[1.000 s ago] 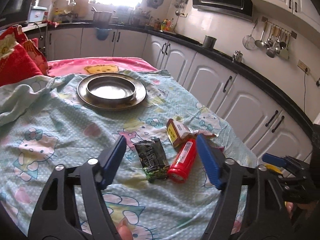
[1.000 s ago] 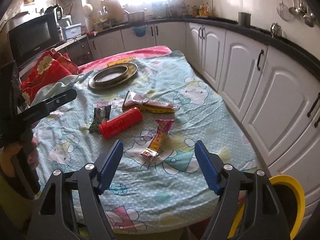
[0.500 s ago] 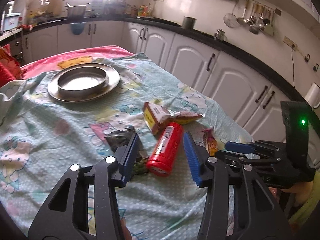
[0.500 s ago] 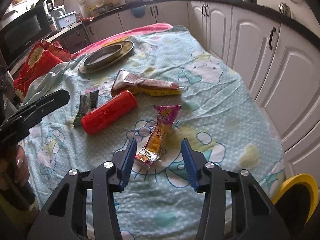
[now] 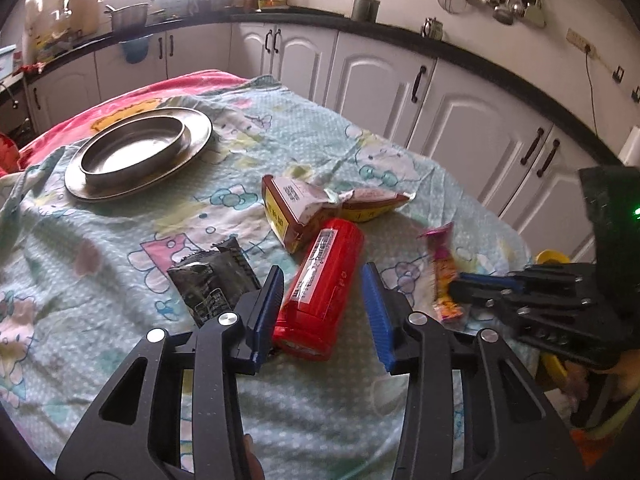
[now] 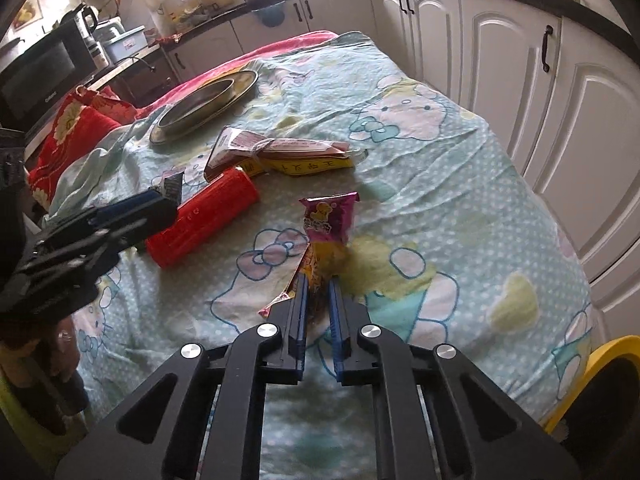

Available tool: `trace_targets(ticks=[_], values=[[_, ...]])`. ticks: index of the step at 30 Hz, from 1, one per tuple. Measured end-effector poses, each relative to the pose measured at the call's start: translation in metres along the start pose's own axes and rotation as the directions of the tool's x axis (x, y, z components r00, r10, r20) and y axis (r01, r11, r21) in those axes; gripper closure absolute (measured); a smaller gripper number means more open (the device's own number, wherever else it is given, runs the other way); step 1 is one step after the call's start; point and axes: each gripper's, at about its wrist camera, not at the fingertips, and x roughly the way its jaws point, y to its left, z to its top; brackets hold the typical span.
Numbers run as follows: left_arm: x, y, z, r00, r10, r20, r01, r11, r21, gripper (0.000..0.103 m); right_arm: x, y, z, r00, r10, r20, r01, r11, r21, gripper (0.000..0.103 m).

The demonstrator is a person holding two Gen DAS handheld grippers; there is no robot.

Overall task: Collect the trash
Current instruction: 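Grasp the red tube with the left tool while the right tool grasps the pink candy wrapper, then lift and carry the red tube and pink wrapper over the yellow-rimmed bin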

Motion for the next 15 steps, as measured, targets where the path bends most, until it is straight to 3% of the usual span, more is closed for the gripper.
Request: trace_targets(ticks=[11,15], values=[[0.017,-0.008,-0.003,0.998,0.037,-0.049,-0.035,0.999,0.042,0.07,-0.016,-0.018,-0.005,1.0,-0.008,0.021,0.007,0.998,0.057,0.094],[0.019,-0.011,-0.005,0.997,0.041,-0.063,-0.038,0.998,0.052,0.075,-0.024,-0.014,-0.005,0.999,0.0,0.038,-0.002,0.999,0.049,0.094]])
